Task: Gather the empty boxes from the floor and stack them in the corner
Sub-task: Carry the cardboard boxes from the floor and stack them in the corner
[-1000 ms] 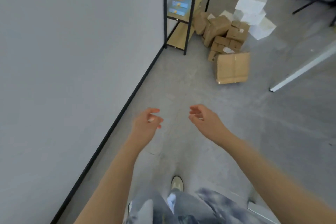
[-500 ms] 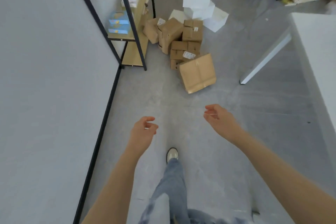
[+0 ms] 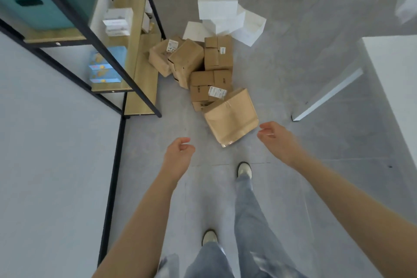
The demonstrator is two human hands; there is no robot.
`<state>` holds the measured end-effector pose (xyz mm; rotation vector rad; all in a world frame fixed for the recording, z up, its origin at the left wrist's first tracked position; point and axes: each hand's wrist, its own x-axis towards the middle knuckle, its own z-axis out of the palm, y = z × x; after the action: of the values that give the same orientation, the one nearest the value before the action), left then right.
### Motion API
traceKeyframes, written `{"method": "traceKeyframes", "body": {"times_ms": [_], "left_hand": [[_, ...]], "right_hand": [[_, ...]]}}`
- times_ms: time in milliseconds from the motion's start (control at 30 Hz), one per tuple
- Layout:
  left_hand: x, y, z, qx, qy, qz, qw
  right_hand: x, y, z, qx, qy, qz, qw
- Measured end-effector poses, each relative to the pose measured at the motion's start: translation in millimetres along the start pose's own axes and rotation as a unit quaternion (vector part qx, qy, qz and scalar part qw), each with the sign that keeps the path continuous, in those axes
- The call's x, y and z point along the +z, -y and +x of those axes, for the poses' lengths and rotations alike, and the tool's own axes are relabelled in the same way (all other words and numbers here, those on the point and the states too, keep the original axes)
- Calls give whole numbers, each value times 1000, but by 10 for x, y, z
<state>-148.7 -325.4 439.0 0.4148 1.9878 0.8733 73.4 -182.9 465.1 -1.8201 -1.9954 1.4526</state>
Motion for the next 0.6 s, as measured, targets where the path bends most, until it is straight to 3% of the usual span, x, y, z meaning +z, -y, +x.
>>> {"method": "traceKeyframes", "body": {"times_ms": [267,467,600], "left_hand": [[755,-648,1537,-119,3,-156,981],[1060,-632,2770,-149,-14,-149,977],[1367,-203,3670,-170,-16,-115,979]], "right_hand": [[-286,12,1935,23,6,-4,1000],[-70,-239,3233,61,8,-20,998],[356,-723,4142,86,9,-30,996]]}}
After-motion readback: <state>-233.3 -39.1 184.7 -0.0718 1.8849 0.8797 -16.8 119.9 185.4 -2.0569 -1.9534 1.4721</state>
